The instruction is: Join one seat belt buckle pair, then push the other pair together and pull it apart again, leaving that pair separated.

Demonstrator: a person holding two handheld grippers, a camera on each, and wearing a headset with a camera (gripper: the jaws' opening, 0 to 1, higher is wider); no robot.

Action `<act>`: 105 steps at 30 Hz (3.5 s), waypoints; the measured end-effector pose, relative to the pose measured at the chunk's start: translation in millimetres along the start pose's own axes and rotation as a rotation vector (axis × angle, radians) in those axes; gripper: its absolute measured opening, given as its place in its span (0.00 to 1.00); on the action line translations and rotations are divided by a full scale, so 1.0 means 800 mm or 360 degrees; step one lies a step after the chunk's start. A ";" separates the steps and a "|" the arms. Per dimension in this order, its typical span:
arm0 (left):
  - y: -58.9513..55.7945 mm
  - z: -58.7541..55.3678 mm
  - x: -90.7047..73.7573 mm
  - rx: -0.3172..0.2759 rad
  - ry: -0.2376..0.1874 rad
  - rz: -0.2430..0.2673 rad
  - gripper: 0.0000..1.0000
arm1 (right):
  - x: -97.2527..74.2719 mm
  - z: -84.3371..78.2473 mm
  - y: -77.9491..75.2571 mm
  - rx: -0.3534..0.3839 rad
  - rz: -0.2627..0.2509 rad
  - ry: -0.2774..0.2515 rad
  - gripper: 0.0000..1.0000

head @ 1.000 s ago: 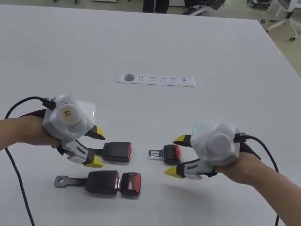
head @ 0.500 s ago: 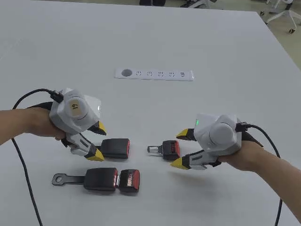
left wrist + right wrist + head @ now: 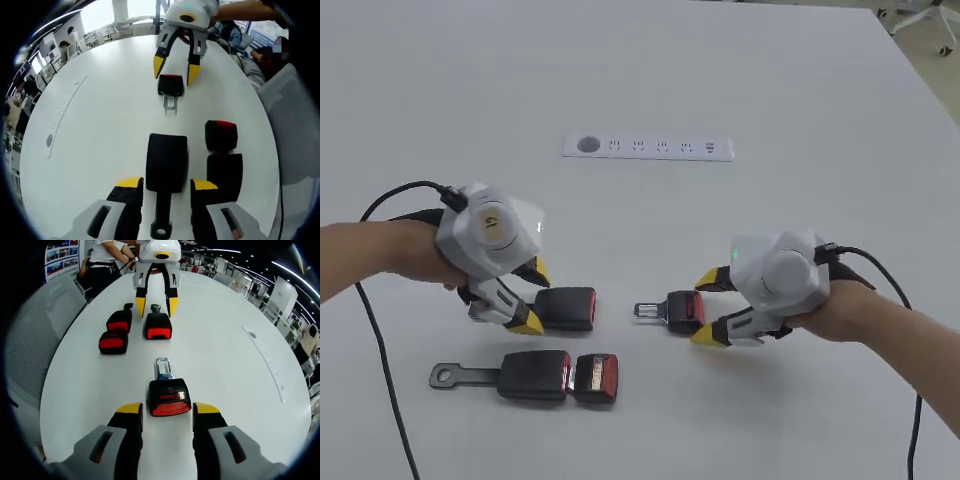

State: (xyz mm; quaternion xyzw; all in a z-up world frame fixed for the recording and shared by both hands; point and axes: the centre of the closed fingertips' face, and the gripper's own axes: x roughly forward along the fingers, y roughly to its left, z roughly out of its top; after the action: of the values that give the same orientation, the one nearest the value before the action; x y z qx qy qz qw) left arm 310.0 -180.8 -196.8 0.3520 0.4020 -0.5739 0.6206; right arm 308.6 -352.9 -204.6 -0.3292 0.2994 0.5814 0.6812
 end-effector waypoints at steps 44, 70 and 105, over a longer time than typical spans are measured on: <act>0.000 -0.002 0.011 0.0020 0.0071 -0.0032 0.30 | 0.000 0.000 -0.004 -0.0049 0.0024 0.0004 0.30; 0.000 -0.005 0.012 -0.0006 0.0087 -0.0036 0.30 | 0.020 0.032 -0.002 -0.0073 0.0049 -0.0037 0.30; 0.001 -0.009 0.017 0.0012 0.0118 -0.0043 0.31 | 0.053 0.066 0.008 -0.0083 0.0069 -0.0057 0.30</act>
State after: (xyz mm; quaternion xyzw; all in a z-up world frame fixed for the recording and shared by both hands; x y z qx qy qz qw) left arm 310.5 -180.0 -212.2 0.3698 0.4272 -0.5703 0.5963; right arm 309.4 -285.3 -206.8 -0.3297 0.2791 0.6094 0.6648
